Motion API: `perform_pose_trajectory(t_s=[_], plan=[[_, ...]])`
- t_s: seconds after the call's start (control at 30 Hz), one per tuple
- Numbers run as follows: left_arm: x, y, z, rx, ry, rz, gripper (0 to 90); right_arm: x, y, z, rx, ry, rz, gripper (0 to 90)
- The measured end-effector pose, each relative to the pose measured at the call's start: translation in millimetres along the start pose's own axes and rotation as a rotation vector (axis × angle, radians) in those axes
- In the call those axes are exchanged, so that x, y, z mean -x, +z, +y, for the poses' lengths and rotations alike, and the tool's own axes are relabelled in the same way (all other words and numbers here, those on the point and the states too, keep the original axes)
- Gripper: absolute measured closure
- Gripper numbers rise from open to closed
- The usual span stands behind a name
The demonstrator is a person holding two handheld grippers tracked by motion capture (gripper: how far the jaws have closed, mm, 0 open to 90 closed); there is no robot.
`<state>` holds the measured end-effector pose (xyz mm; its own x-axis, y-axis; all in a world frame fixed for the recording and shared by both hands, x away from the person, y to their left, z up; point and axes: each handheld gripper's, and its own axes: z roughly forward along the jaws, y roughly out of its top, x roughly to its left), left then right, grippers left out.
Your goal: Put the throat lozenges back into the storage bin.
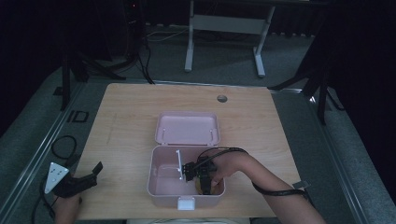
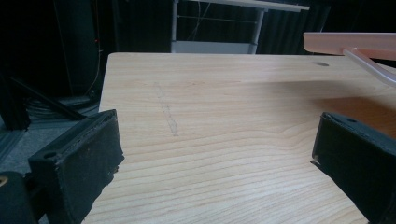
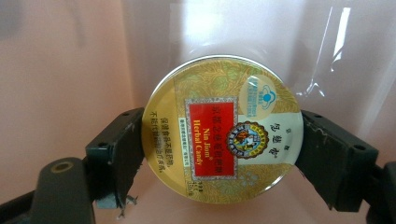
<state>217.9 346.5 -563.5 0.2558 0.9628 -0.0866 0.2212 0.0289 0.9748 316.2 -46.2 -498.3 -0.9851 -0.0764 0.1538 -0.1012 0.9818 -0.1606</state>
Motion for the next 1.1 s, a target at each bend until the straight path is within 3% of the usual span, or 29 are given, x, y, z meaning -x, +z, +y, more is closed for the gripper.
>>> perform_pose_trajectory(t_s=[0.2,0.47,0.83,1.1], plan=[[-0.3,0.1,0.1,-0.003,-0.003,-0.004,2.0,3.4,2.2,-1.6,-0.028,0.035,0.014,19.6],[-0.1,0.1,0.1,-0.002,-0.002,-0.001,2.0,4.0,-6.4,-2.6,0.011,0.049,0.005,18.3],[-0.2,0.2,0.2,-0.004,0.0,0.002,2.0,-9.3,-60.5,-26.3,0.185,0.026,-0.048,18.5],[-0.1,0.2,0.1,-0.002,-0.003,0.001,2.0,-18.8,-105.3,-64.6,0.359,0.047,-0.098,13.3]])
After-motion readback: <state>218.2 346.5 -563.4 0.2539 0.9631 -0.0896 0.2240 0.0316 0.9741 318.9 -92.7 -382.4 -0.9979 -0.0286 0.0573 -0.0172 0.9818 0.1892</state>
